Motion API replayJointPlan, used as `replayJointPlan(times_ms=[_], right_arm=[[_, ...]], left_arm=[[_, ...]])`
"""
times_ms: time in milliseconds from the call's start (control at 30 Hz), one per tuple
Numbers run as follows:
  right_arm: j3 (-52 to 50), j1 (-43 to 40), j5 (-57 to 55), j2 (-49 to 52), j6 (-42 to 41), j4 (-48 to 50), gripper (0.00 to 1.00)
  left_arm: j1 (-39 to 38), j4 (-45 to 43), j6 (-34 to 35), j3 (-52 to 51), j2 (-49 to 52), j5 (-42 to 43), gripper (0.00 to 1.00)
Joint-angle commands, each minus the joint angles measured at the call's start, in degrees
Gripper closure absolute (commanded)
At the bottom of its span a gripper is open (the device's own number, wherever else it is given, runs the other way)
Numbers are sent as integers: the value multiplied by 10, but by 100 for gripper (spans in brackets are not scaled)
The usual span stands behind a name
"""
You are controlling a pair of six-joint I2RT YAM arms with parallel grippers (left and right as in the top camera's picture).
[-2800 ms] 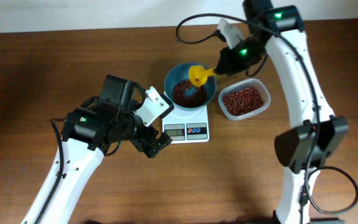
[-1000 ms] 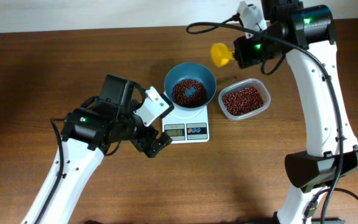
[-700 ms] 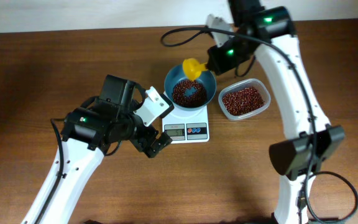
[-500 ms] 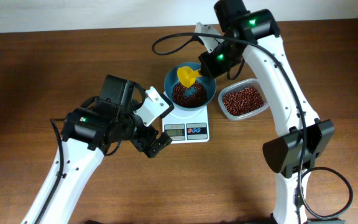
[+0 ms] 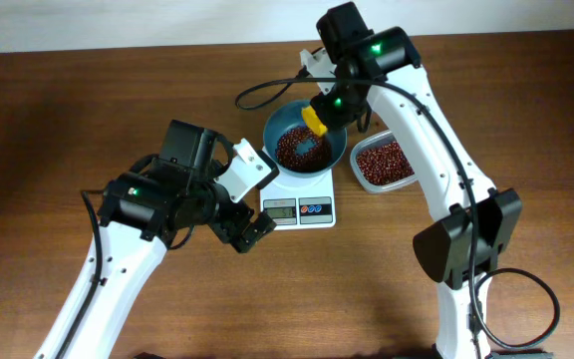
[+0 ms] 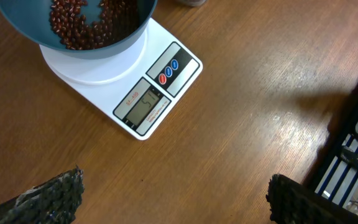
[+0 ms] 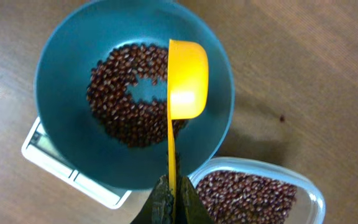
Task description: Scoop item into bowl and weigh 50g on scale
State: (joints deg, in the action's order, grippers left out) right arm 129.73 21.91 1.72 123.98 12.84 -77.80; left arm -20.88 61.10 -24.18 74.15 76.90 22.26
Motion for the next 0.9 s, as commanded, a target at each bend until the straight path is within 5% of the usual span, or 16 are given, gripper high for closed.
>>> replayJointPlan(times_ms=[0,867], right_arm=[[-24,3,-14,3,7,7,96],[-56,41,-2,3,20,49,96]], left_arm=[[-1,1,6,8,-1,7,1],[-1,1,5,8,-1,7,1]])
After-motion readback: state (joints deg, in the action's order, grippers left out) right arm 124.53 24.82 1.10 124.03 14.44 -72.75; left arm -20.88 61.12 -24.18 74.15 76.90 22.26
